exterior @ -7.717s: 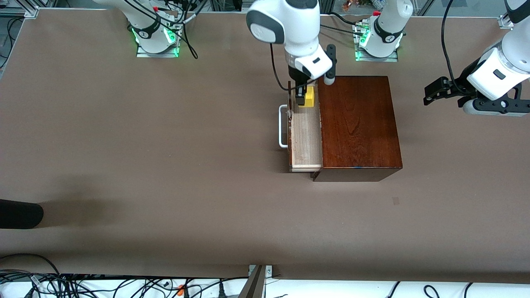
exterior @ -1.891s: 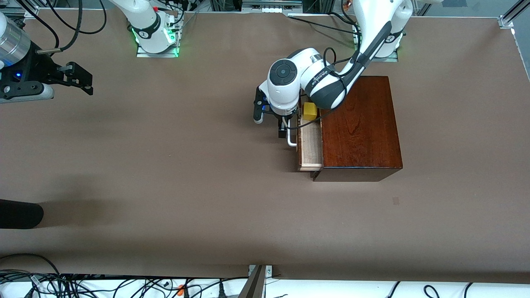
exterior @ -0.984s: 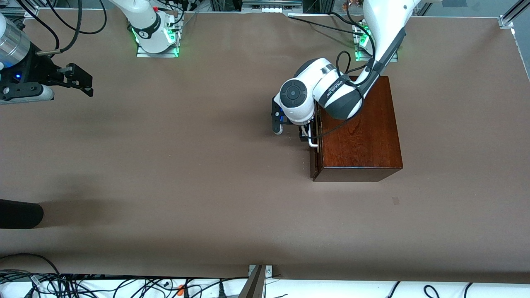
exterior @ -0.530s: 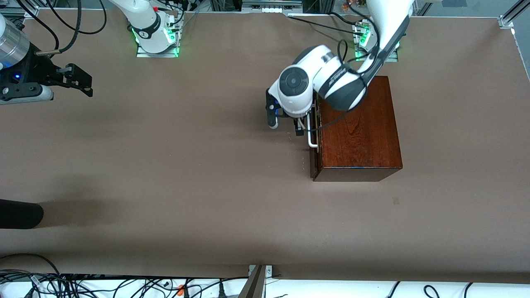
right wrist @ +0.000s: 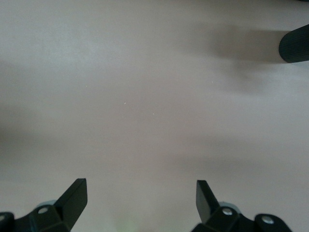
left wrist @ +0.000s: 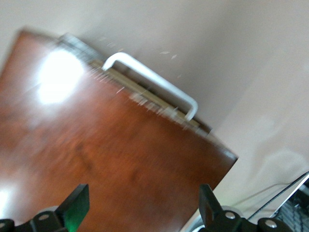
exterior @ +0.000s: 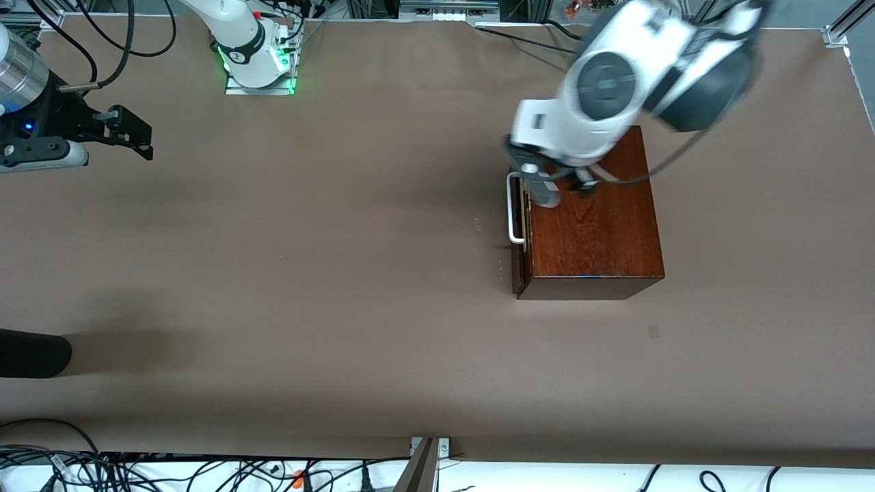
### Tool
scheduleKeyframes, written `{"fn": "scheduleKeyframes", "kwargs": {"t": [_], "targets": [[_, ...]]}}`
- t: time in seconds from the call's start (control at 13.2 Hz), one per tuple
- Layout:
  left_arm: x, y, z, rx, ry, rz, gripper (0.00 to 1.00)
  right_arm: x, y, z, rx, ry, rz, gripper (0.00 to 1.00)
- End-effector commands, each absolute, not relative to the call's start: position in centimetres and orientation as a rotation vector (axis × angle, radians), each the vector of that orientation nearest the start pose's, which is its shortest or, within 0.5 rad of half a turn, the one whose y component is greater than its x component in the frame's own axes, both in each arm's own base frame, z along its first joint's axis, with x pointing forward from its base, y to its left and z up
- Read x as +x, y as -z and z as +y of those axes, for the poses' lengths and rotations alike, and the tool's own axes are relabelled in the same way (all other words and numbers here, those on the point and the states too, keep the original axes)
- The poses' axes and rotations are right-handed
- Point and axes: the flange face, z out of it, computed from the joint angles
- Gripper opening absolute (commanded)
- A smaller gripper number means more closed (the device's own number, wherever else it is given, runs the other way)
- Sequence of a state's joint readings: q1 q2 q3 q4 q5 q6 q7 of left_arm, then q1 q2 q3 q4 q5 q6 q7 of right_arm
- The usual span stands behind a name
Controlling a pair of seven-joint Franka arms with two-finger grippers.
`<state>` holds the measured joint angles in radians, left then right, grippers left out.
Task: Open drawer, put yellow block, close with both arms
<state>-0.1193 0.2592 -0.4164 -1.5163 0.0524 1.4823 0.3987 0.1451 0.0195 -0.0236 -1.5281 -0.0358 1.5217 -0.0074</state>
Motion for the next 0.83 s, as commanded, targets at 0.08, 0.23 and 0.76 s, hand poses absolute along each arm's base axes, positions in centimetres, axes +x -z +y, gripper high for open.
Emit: {"fn": "scheduleKeyframes", "kwargs": {"t": [0.08,0.23,0.76], "targets": [[56.4,-56.1,-19.2,-2.951,-0.353,1.169,1.00,55.4,-63.4,6.4,-3.157,-0.025,-0.188,1.00],[56.1,-59.1,-14.9,-3.004,-0.275,0.982,1.00,55.4,-63.4,6.4,-3.157,-0.025,-0.188,1.00],[53.1,-61.1,-3.5,-3.141,0.050,-0.064,1.00,55.4,-63.4,6.3,-3.156,-0.025,-0.185,1.00]]}}
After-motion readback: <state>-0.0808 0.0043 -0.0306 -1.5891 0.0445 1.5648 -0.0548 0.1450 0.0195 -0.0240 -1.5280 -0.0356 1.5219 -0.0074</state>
